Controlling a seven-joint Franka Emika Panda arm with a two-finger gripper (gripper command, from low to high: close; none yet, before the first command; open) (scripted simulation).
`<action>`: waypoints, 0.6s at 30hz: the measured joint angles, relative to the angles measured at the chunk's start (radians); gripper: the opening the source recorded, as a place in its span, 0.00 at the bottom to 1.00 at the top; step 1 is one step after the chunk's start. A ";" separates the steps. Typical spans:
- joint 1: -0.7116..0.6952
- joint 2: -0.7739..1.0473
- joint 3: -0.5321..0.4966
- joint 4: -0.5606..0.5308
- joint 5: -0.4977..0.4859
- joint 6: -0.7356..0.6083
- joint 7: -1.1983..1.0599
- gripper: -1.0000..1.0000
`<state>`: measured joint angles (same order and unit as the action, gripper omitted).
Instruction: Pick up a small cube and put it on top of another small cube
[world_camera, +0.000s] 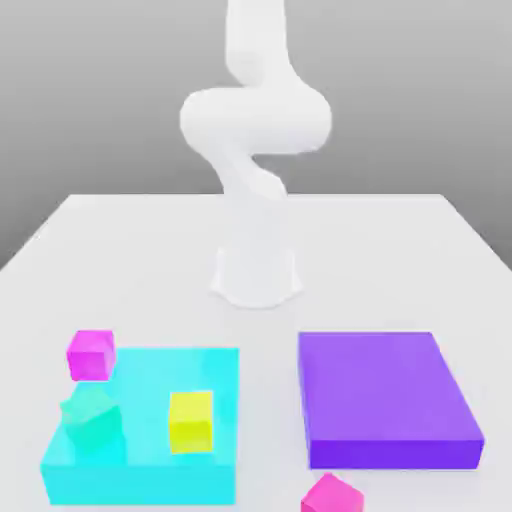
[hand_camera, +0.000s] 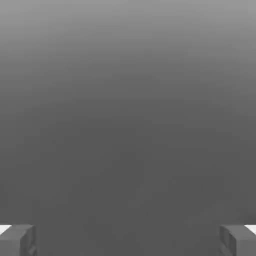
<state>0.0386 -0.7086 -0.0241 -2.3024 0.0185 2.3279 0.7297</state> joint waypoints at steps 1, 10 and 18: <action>0.017 0.039 -0.011 -0.001 0.008 0.012 -0.030 0.50; 0.141 0.370 -0.083 -0.010 0.081 0.113 -0.288 0.50; 0.194 0.659 -0.085 -0.017 0.135 0.202 -0.508 0.50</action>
<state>0.2329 -0.0492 -0.1088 -2.3199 0.1537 2.5302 0.2221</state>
